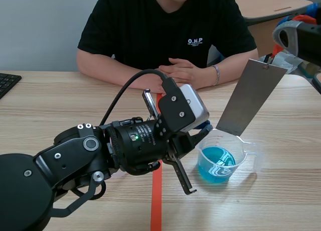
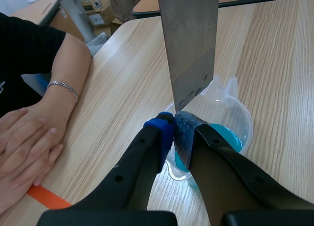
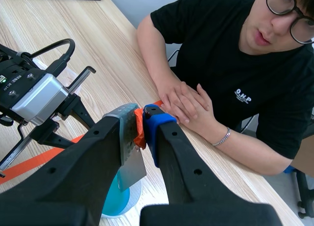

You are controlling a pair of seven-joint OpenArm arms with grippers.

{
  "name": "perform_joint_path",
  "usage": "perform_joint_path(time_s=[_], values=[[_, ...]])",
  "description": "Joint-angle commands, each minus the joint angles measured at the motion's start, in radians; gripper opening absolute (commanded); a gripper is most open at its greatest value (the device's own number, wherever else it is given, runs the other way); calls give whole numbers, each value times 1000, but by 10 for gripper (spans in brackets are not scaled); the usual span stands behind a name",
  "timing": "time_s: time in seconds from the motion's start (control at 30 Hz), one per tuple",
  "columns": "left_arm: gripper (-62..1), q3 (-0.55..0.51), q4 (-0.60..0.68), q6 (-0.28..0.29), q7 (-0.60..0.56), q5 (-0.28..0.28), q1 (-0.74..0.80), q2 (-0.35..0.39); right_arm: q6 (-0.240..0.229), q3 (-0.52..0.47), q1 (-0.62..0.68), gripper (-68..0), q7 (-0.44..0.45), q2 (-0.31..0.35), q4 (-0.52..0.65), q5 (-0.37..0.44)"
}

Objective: Do the redox reaction experiment.
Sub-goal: 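Raise the plate and point at it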

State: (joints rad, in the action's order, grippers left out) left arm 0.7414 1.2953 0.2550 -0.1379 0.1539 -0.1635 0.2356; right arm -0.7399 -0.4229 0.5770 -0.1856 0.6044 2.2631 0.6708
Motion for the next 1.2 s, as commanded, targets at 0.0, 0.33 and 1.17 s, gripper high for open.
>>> perform_joint_path(time_s=[0.0,0.33,1.17], values=[[-563,5,13,-6,-11,-5,-6,-8,-6,-11,-7,-660,11,7,16,15],[-563,5,13,-6,-11,-7,-6,-2,-6,-11,-7,-660,11,7,16,15],[-563,-350,408,-114,-51,-222,545,507,-6,-11,-7,-660,11,7,16,14]])
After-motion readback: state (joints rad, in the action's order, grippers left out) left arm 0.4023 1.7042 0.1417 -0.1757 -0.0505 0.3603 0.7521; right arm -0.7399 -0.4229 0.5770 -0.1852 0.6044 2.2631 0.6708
